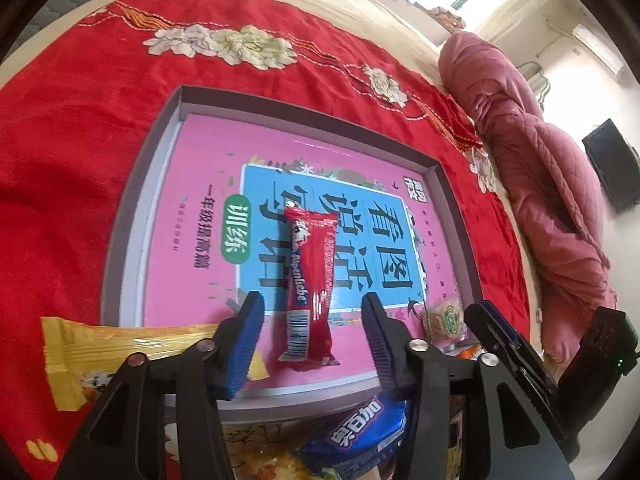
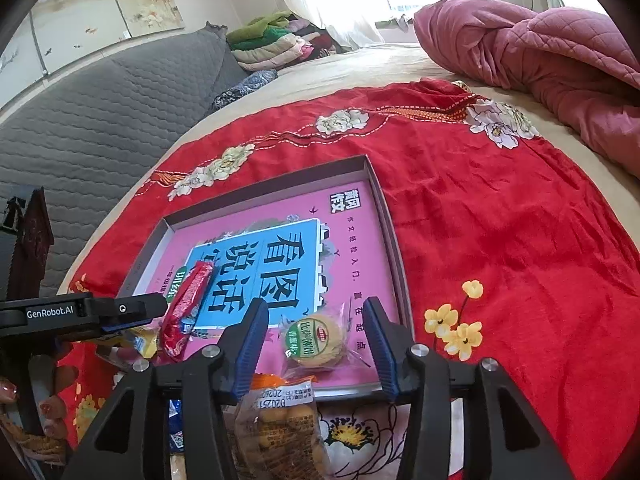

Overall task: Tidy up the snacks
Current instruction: 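Grasp the yellow wafer bar with the left tool while the right tool grasps the cookie bag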

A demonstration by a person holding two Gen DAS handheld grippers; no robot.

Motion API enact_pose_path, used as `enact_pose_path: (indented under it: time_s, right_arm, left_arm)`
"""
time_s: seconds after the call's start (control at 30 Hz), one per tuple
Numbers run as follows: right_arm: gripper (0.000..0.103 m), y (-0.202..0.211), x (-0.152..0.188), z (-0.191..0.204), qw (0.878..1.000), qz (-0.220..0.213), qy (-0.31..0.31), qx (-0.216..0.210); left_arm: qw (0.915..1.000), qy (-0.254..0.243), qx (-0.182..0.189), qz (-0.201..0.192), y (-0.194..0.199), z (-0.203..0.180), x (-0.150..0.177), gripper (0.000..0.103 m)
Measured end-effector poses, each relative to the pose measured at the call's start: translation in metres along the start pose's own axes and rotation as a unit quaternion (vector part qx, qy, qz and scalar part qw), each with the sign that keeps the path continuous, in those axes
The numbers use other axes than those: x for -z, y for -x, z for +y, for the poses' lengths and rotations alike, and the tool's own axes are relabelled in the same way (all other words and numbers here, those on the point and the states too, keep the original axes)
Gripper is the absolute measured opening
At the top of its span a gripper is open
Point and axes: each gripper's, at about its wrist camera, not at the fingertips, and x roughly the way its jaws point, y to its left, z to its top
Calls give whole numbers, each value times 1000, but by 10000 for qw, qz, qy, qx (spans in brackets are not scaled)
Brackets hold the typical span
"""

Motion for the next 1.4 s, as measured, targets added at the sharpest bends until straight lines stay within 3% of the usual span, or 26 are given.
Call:
enact_pose_path:
  time_s: [0.27,0.57,0.9,1.23,1.4]
  right_arm:
    - [51,6,0,4,10000,-34,37,-78]
    - [54,15,3,5,9999,-49,32,-154]
    - [58,27,13,7,9997,62,-25,-254]
    - [59,32,32,14,9988,398,35,-300]
    - [59,27,38,21,9981,550,166,-220]
  left_arm:
    - [9998,-155,-103,-52,23,11,-1,59]
    - [9956,-782,-506,-102,49,27,7,60]
    - [9781,-1891,-868,75,50,15,18,61]
    - [9514,-2810,-1071,658,30,9,23,61]
    - [9477,-2914,-1015,813,23,10,18,60]
